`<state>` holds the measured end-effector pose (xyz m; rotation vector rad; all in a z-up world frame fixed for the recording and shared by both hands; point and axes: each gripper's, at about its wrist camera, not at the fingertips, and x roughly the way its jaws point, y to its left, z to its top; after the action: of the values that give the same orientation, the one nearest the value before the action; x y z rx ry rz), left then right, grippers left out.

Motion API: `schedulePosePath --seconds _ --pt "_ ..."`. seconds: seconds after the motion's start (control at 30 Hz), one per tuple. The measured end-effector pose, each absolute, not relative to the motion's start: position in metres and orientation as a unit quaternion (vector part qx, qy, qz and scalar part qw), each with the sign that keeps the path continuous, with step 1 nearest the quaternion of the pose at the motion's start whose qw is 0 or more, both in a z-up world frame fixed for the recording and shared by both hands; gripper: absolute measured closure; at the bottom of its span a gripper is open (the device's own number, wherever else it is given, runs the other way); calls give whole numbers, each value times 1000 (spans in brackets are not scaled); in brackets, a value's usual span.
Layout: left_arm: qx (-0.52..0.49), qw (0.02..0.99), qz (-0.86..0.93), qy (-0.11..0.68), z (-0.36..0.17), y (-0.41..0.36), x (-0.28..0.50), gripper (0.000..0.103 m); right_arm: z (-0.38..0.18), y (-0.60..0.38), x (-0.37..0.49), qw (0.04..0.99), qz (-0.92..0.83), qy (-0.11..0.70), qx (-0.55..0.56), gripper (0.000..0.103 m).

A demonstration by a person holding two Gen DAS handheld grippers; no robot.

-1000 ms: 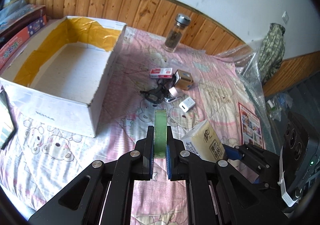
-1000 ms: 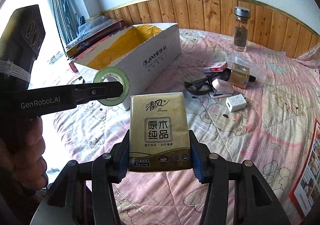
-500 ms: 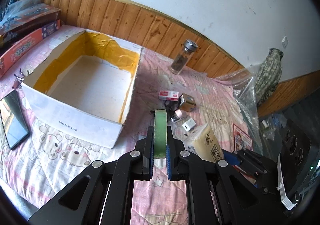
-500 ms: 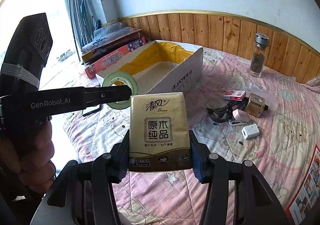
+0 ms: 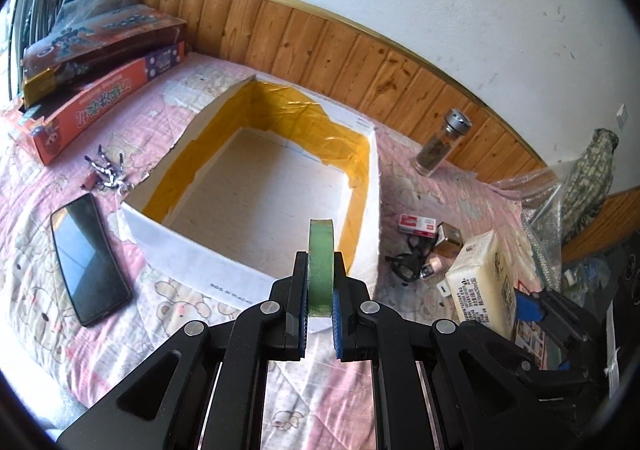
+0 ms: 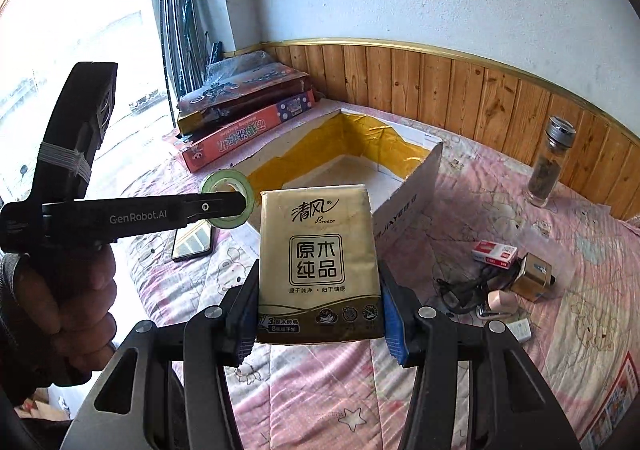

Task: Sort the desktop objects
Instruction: 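Carry the tape roll and tissue pack over the white box with both tools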

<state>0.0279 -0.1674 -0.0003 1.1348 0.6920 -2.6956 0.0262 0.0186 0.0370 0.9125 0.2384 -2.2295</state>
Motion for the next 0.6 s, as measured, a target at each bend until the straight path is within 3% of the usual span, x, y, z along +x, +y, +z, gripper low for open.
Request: schedulePosePath --seconds 0.57,0.6 --pt "405 91 -886 206 -5 -198 -19 94 37 -36 -25 373 -848 120 356 50" --pt "399 125 -881 222 -5 -200 -22 94 37 -39 -28 374 -848 120 357 50"
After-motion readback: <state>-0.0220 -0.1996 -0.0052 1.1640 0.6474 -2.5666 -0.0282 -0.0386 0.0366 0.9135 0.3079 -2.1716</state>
